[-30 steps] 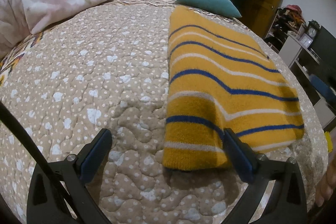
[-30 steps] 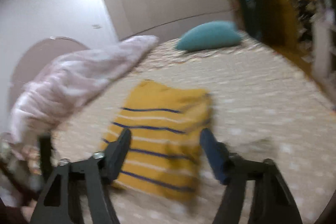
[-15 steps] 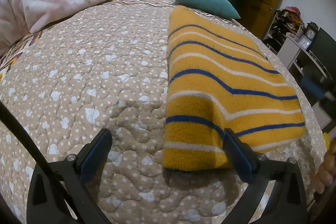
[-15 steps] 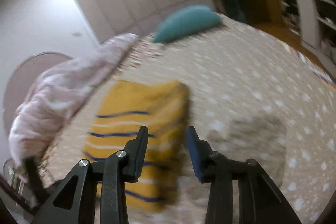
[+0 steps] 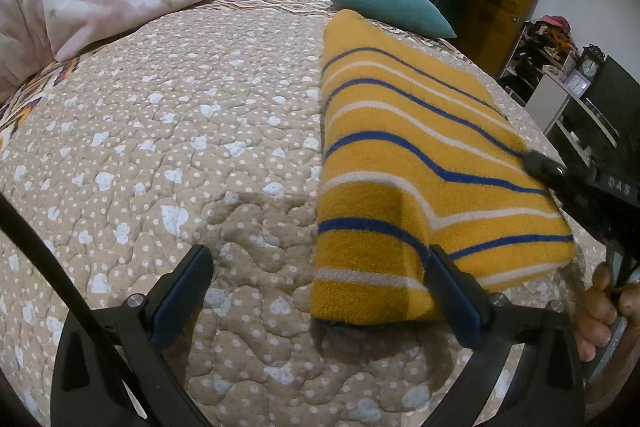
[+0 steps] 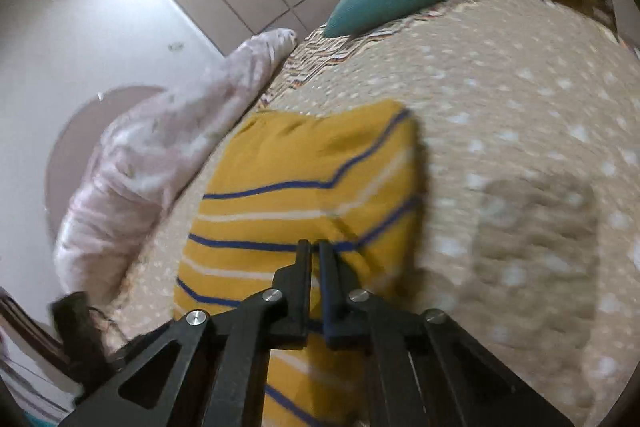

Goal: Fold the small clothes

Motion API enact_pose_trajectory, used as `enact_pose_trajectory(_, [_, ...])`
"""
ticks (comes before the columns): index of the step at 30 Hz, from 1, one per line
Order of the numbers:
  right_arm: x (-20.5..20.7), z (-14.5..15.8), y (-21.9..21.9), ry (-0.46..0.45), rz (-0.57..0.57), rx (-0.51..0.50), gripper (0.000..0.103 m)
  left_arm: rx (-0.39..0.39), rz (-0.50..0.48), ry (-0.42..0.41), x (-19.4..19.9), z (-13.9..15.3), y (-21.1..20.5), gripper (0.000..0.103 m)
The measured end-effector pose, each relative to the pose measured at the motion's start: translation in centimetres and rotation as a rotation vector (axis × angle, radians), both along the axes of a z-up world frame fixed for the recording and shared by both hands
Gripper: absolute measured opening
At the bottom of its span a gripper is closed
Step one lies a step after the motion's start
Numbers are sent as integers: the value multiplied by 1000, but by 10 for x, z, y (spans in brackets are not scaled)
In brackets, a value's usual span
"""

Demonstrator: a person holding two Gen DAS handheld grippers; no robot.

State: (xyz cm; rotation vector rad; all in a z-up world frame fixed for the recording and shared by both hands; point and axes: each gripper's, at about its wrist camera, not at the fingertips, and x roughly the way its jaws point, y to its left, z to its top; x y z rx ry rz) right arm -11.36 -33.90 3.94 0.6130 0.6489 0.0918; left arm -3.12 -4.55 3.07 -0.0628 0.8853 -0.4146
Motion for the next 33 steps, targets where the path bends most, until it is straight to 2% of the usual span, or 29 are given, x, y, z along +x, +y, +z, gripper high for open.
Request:
enact_pose_trajectory(1, [-4, 1, -4, 5, -16, -4, 1, -3, 0, 0, 0, 0, 0, 103])
enact_pose_trajectory(2, [-12, -1, -12, 7, -26, 0, 34, -7, 2, 1, 0, 0, 0, 103])
enact_pose_trajectory(3, [-12, -4, -15, 40, -67, -17, 85, -10, 3, 1, 0, 0, 1, 103])
enact_pose_trajectory(4, [-17, -13, -24, 56, -111, 6, 82, -11, 3, 1, 0, 0, 1, 103])
enact_pose_trajectory(6, [-24, -16, -40, 18, -116, 105, 81, -11, 4, 0, 0, 0, 1, 103])
enact_pose_trajectory(8, [-27, -18, -44, 9, -121, 139, 80, -11, 4, 0, -1, 0, 1, 103])
enact_pose_trajectory(14, [-24, -14, -28, 15, -137, 34, 80, -8, 12, -9, -2, 0, 1, 103])
enact_pose_trajectory(18, [-23, -19, -28, 4, -139, 55, 80, 27, 20, -4, -2, 1, -4, 103])
enact_pose_trajectory(23, [-19, -18, -25, 25, -144, 25, 80, -13, 57, 42, 5, 2, -5, 103])
enact_pose_trajectory(28, [-45, -14, -7, 49, -214, -31, 80, -90, 91, 50, 13, -1, -1, 103])
enact_pose_trajectory(30, [-64, -16, 5, 36, -208, -67, 80, -88, 90, 37, 11, -1, -1, 103])
enact_pose_trajectory(31, [-73, -16, 13, 30, -205, -114, 80, -84, 86, 34, 10, -1, -2, 103])
enact_pose_trajectory(33, [-85, -16, 36, 48, -214, -281, 80, -68, 76, 27, 7, -1, -3, 103])
